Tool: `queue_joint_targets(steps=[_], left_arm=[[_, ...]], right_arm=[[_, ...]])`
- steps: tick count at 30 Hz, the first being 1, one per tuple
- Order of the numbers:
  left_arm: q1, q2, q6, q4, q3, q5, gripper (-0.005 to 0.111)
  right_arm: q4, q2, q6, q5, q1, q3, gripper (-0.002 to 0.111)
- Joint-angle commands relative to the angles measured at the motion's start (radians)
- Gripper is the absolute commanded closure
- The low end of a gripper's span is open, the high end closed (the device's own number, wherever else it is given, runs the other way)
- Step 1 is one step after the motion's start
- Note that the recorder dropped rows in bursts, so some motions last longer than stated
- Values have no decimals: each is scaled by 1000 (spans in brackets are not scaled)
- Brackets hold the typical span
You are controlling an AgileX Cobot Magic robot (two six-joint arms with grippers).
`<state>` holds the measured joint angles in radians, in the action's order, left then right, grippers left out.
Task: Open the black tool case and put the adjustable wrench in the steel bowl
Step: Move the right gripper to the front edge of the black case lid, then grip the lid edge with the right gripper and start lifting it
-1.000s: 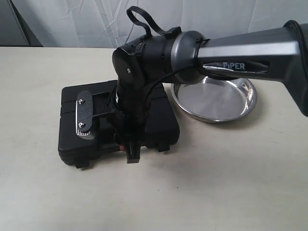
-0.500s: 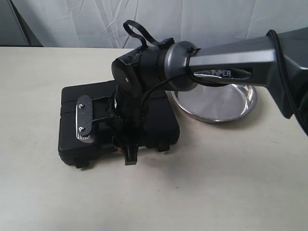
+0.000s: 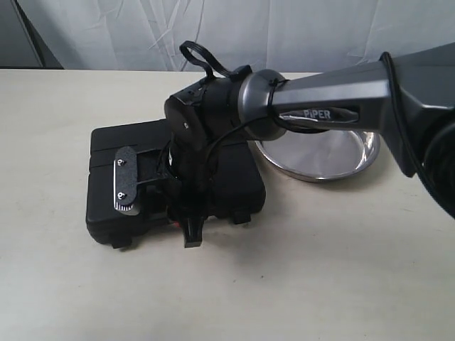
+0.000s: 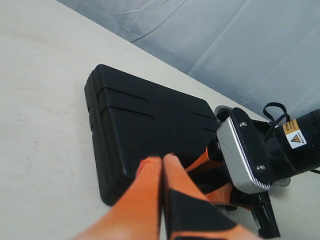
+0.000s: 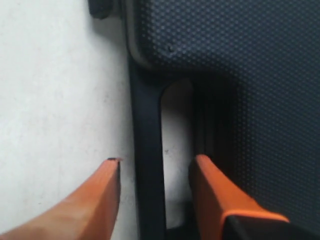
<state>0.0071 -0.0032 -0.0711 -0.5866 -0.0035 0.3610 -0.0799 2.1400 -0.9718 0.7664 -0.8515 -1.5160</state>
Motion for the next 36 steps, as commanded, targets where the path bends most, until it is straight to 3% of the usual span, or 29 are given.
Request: queue_joint_targets(steps=[1, 6, 8, 11, 14, 36], left_arm=[[-9, 3, 4, 5, 3, -6, 107], [-9, 3, 4, 5, 3, -6, 107], [-9, 3, 4, 5, 3, -6, 107], [-9, 3, 4, 5, 3, -6, 107], [-9, 3, 4, 5, 3, -6, 107], [-9, 3, 4, 5, 3, -6, 107]], right_arm=[[3, -2, -3, -6, -1, -8, 64], [4, -2, -3, -15, -1, -8, 64], [4, -2, -3, -17, -1, -8, 69], [6, -2, -3, -14, -1, -8, 94], [6, -2, -3, -12, -1, -8, 109], [29, -52, -11, 33, -1, -8, 109]])
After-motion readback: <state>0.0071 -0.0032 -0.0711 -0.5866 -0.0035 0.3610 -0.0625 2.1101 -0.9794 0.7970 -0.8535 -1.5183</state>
